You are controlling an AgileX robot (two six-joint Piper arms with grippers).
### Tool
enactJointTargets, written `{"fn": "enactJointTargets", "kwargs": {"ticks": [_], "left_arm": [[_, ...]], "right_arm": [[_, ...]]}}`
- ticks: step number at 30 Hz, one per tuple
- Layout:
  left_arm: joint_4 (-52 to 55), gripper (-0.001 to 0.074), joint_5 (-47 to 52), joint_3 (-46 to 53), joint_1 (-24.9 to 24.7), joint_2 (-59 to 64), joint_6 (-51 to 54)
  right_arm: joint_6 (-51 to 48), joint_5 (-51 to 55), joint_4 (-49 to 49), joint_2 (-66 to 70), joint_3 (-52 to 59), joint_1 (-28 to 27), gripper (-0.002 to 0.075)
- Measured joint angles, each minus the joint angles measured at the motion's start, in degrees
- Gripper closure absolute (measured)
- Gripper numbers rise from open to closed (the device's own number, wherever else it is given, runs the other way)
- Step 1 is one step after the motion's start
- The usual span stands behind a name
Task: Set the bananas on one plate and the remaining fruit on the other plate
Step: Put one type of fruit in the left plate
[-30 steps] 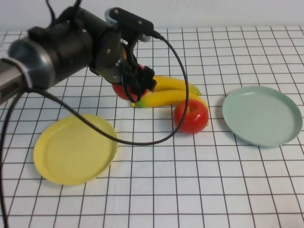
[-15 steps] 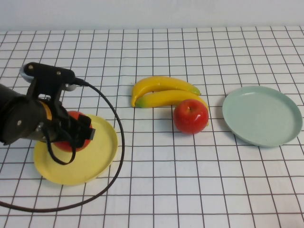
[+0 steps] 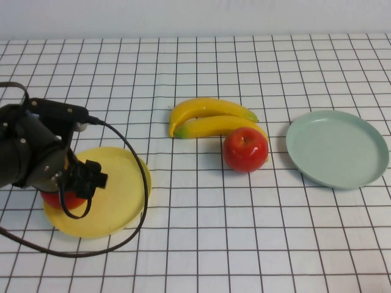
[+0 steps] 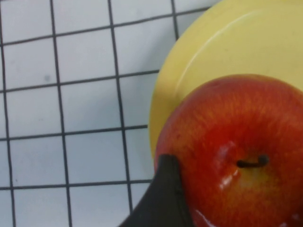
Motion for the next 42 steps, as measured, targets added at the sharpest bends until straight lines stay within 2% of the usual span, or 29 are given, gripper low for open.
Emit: {"fn": "enactJointTargets", "kwargs": {"ticks": [5,11,15,24,28,33,36,42], "left_arm": [[1.1,0.0164,1.0,0.0,0.0,1.9,-1.4],[0.5,0.0163,-2.7,0.0,0.0,2.0,-1.9],[0.5,0.0076,-5.0,0.0,0.0,2.1,-1.9],[0.3,0.0066,-3.3,-1.2,0.0,-0.3,-1.3],[-4.9,0.0066,-0.6,-5.4,0.0,-3.4,3.5],[-20.4,0.0066,0.0,-12.5,-0.7,-5.5,18.2],[-25.5,0.0066,0.0,-16.1,-3.7,-3.7,25.3],[-26.5,0.0066,2.4,-26.6,-9.5,7.9,29.7]], "right_arm": [[0.0,0.0,0.0,0.0,0.0,0.0,0.0741],[0.0,0.0,0.0,0.0,0.0,0.0,0.0741],[0.0,0.0,0.0,0.0,0.0,0.0,0.0741],[0.0,0.0,0.0,0.0,0.0,0.0,0.0741],[0.0,0.0,0.0,0.0,0.0,0.0,0.0741],[0.0,0.0,0.0,0.0,0.0,0.0,0.0741],[0.0,0.0,0.0,0.0,0.0,0.0,0.0741],[0.0,0.0,0.0,0.0,0.0,0.0,0.0741]]}}
